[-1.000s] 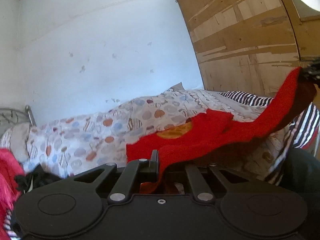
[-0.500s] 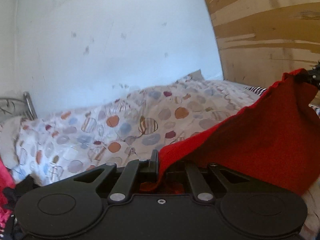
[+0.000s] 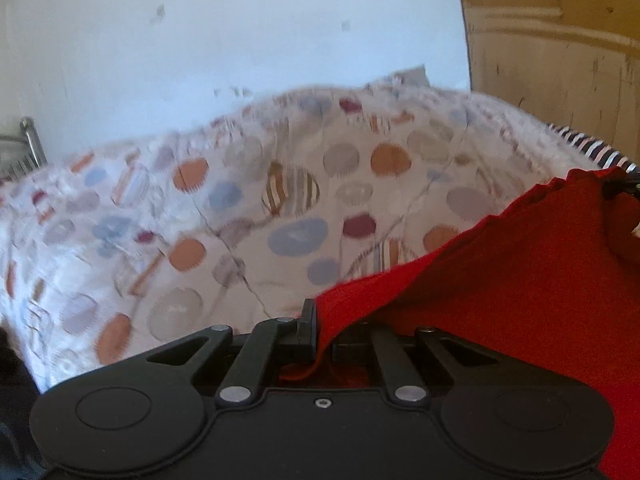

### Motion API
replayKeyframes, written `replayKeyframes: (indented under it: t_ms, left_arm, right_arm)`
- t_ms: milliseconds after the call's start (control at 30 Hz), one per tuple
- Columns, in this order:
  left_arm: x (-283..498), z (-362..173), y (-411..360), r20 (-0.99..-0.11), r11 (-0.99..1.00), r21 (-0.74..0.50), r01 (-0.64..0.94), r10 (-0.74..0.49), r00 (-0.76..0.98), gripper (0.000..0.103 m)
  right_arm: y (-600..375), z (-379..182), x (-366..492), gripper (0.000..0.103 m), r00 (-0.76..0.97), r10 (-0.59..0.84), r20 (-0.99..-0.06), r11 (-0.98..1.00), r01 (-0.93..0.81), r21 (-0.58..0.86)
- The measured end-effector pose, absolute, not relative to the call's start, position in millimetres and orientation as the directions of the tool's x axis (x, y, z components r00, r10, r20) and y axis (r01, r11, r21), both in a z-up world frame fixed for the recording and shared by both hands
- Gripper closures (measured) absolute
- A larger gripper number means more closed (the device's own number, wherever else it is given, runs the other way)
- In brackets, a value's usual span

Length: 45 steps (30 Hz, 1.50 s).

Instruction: Fold small clothes

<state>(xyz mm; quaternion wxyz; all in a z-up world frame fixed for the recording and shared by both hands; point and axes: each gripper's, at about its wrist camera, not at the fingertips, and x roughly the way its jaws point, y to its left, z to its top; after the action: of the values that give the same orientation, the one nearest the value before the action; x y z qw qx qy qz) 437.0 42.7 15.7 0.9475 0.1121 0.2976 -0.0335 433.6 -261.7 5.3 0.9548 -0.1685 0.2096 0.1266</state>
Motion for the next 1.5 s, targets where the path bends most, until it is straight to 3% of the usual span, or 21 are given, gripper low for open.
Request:
replayKeyframes:
  t_ms: [167,233,300,333,400,467,500,567,633,767,900,1067,1200,1333,1500]
  left_arm:
    - [458,-9,45,-0.62,0.981,0.148,0.129,-0.01,0.784,0.094]
    - [461,-13,47,-0.632,0.983,0.13,0.128,-0.017,0.775,0.088]
    - [462,-12,52,-0.639,0.988,0.094,0.119,-0.032,0.769,0.083]
    - [462,-10,55,-0.64,0.991,0.072,0.116,-0.043,0.767,0.075]
    - [463,-7,64,-0.645,0.996,0.027,0.083,-0.046,0.763,0.052]
    - [463,-4,79,-0.628,0.998,-0.054,0.019,-0.049,0.777,0.02]
    - [463,-2,87,-0.617,0.995,-0.101,-0.005,-0.059,0.784,0.015]
    - [464,2,103,-0.605,0.977,-0.206,-0.049,-0.088,0.791,0.008]
    - [467,5,116,-0.619,0.952,-0.292,-0.089,-0.117,0.776,0.008]
    - [459,16,127,-0.597,0.944,-0.32,-0.077,-0.138,0.79,0.001]
    - [434,16,119,-0.588,0.968,-0.25,0.038,-0.183,0.788,0.001]
    - [407,-11,92,-0.62,0.991,-0.054,0.119,-0.127,0.774,0.001]
    - [398,-33,83,-0.628,0.998,0.057,0.023,0.018,0.778,0.0]
    - [392,-45,100,-0.62,0.997,-0.073,-0.034,-0.018,0.784,0.001]
    - [389,-54,119,-0.609,0.98,-0.185,-0.073,-0.056,0.791,0.001]
  right_arm:
    - [-267,-16,455,0.097,0.853,0.164,-0.496,0.925,-0.307,-0.223]
    - [-269,-19,460,0.083,0.841,0.16,-0.517,0.929,-0.305,-0.209]
    - [-275,-20,465,0.061,0.831,0.168,-0.53,0.933,-0.307,-0.185]
    - [-278,-19,466,0.055,0.829,0.169,-0.533,0.937,-0.303,-0.174]
    - [-288,-16,468,0.026,0.824,0.176,-0.539,0.948,-0.29,-0.133]
    - [-301,-12,470,0.007,0.815,0.217,-0.537,0.957,-0.285,-0.046]
    - [-308,-9,469,0.001,0.815,0.237,-0.529,0.961,-0.278,0.002]
    - [-325,-5,472,0.0,0.799,0.294,-0.525,0.955,-0.269,0.126]
    - [-341,-4,476,0.0,0.774,0.35,-0.528,0.935,-0.257,0.243]
    - [-361,1,468,0.0,0.785,0.37,-0.496,0.919,-0.234,0.316]
    - [-352,-3,439,0.0,0.749,0.448,-0.488,0.894,-0.378,0.24]
    - [-308,-26,413,0.0,0.728,0.366,-0.58,0.873,-0.485,-0.058]
    - [-307,-34,423,0.0,0.802,0.247,-0.544,0.925,-0.362,-0.114]
    - [-344,-34,443,0.0,0.859,0.144,-0.492,0.989,-0.14,0.045]
    - [-383,-51,455,0.0,0.834,0.151,-0.531,0.971,-0.024,0.237]
